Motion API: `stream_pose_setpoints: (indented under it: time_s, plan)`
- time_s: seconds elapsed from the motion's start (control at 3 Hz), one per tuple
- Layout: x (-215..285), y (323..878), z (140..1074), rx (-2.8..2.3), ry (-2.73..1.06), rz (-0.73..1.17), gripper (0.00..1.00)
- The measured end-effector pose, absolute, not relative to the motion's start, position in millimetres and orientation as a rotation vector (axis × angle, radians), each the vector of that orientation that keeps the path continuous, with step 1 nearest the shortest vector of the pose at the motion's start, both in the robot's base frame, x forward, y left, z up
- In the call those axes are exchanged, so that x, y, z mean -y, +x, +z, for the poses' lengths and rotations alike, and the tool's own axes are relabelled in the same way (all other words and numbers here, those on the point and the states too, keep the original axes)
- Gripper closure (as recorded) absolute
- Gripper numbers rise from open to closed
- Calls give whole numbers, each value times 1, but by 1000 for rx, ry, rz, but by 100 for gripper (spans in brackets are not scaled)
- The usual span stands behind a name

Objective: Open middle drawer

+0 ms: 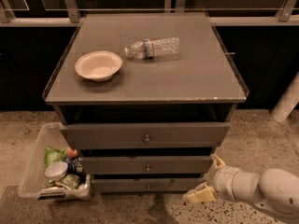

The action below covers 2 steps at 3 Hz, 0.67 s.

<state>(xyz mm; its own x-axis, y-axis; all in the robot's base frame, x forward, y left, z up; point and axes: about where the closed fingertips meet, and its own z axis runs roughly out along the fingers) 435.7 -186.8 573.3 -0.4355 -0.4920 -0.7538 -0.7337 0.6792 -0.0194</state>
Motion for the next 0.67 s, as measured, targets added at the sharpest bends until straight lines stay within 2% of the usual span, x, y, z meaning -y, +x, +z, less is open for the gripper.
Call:
stream_pose_setpoints:
  time_s: [0.67]
  plan:
    - [188, 445, 535, -2160, -903, 374, 0]
